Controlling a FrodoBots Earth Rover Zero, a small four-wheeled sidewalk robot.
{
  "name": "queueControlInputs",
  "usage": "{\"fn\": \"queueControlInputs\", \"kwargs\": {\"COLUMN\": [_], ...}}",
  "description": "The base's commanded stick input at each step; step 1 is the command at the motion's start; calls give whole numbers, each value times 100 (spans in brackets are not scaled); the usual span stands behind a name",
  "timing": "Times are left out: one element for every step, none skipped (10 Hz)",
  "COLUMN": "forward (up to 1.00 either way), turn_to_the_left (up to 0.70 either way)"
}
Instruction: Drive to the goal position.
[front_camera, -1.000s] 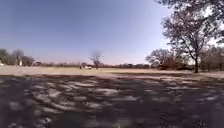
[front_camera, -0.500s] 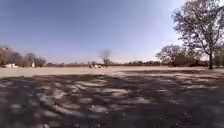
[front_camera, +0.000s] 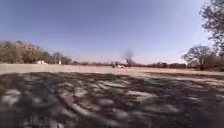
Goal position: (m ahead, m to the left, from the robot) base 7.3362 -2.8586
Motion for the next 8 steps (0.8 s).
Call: {"fn": "queueControlInputs", "kwargs": {"forward": [50, 50, 50, 50, 50, 50, 50, 50], "turn_to_the_left": [0, 0, 0, 0, 0, 0, 0, 0]}}
